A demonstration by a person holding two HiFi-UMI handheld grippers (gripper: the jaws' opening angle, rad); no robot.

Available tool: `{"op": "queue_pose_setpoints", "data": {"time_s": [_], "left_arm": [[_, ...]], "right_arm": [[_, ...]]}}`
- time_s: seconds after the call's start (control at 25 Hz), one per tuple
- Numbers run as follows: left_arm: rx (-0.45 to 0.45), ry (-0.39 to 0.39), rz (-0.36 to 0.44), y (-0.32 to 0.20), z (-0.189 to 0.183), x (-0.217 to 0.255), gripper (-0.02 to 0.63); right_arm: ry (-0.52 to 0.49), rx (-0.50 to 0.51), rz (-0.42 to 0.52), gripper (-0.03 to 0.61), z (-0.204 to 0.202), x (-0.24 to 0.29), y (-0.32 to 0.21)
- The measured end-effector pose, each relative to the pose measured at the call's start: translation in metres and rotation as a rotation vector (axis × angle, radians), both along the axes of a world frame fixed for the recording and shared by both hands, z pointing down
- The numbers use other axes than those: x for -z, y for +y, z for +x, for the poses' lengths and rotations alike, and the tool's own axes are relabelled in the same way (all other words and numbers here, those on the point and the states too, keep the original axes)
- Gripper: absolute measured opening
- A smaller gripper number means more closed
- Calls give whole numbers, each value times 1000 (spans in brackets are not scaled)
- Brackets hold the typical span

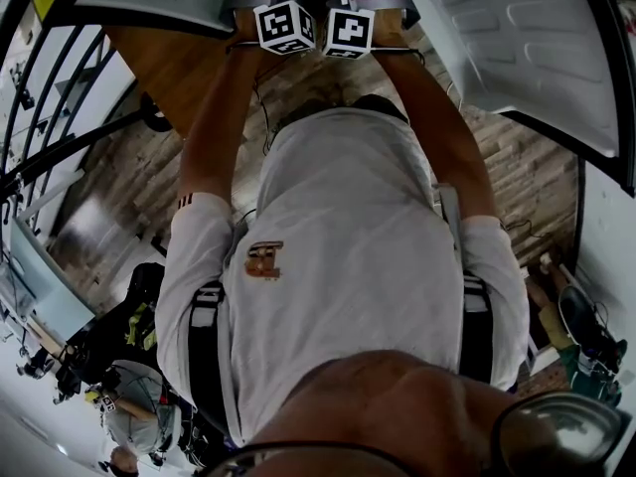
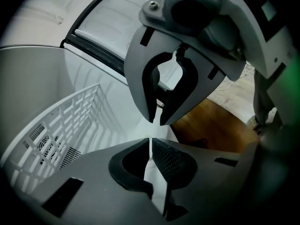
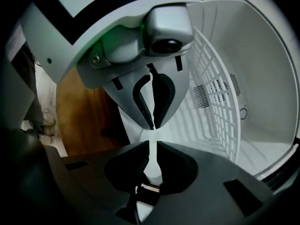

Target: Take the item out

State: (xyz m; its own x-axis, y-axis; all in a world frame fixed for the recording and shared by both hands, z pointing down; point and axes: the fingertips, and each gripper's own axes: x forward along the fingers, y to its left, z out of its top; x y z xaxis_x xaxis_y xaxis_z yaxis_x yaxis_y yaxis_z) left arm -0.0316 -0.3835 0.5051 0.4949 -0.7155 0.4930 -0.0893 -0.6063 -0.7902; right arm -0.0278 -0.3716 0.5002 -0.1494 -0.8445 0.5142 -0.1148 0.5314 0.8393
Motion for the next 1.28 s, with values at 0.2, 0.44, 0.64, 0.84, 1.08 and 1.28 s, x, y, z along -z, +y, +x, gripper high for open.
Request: {"op": "queue_pose_setpoints", "data": {"time_s": [0.2, 0.44, 0.64, 0.84, 1.08, 1.28], "left_arm": [[-7, -47, -13, -12, -3, -8, 21], [-40, -98, -21, -21, -4, -18, 75], [-69, -144, -20, -25, -2, -25, 84], [-111, -196, -23, -23, 1, -32, 98], [-130, -217, -24, -23, 3, -36, 107], [-151, -236, -10, -22, 6, -37, 107]], "right_arm": [[48, -17, -22, 37, 0, -10, -9], [85, -29, -50, 46, 0, -22, -18], [96, -42, -72, 118, 2, -31, -21], [118, -42, -78, 118, 4, -35, -24], [148, -46, -95, 118, 9, -43, -28], [166, -44, -96, 117, 11, -48, -30]]}}
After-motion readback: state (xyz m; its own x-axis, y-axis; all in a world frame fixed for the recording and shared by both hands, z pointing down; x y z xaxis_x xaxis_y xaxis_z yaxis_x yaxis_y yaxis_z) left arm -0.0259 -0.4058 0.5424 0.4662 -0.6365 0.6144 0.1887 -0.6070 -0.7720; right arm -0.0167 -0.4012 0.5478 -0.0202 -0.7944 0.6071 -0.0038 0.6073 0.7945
